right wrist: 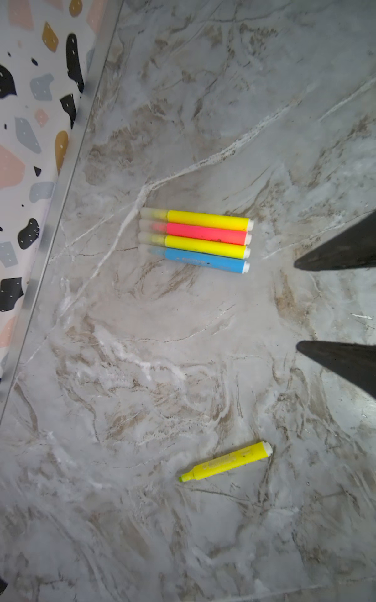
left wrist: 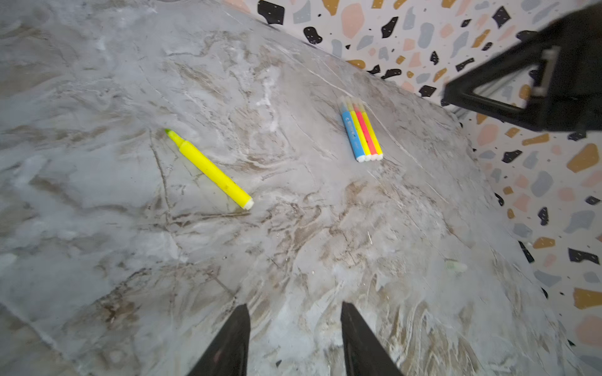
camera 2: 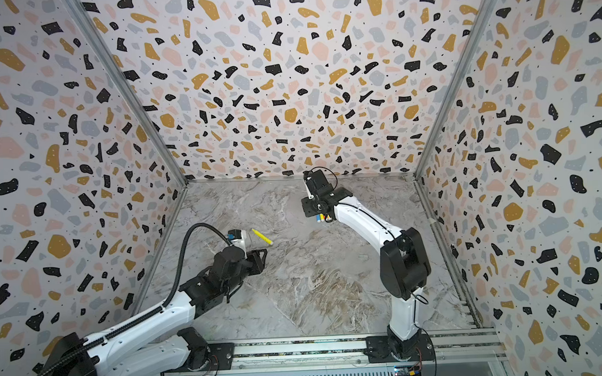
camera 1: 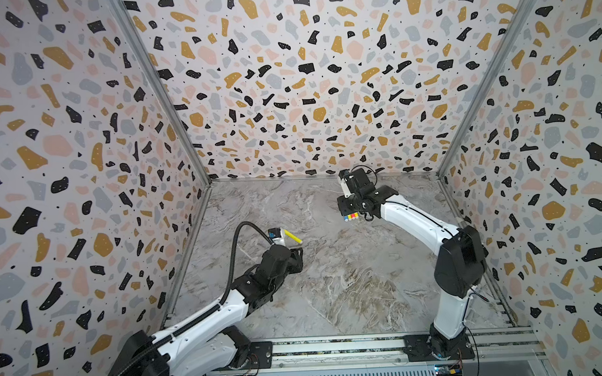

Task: Insert the pens into the pen caps
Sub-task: 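Grasp the loose yellow highlighter with the left gripper while the right withdraws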

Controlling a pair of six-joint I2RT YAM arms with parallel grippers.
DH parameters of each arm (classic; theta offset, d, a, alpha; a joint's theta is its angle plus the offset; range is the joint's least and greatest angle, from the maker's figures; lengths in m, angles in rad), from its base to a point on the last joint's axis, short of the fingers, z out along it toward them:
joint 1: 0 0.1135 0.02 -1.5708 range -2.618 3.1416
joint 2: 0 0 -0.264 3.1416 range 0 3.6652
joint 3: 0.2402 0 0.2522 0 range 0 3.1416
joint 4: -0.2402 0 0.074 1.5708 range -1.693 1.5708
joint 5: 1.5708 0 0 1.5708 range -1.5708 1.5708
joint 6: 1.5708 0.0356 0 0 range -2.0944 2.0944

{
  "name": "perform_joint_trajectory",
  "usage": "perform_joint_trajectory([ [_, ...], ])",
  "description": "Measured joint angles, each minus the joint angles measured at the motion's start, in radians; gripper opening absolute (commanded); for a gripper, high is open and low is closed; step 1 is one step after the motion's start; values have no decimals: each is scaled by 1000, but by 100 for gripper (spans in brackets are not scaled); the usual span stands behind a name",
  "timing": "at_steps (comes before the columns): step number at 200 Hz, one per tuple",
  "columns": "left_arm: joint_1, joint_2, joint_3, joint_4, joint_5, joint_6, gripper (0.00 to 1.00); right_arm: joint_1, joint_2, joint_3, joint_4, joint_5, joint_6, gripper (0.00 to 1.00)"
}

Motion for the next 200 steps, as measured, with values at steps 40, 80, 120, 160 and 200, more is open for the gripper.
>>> perform_joint_trajectory([
  [40, 55, 264, 218, -117, -56, -84, 48, -1, -155, -195, 55, -13, 29, 38],
  [80, 86, 448, 345, -190, -93, -212, 52, -15, -274, -361, 93, -39, 55, 38],
  [120, 147, 642, 450, -237, -97, -304, 50, -51, -366, -482, 130, -69, 74, 38],
  [160, 168, 747, 515, -243, -80, -341, 47, -76, -416, -560, 155, -95, 82, 38],
  [200, 168, 780, 545, -244, -79, -354, 47, -78, -423, -594, 175, -114, 91, 38],
])
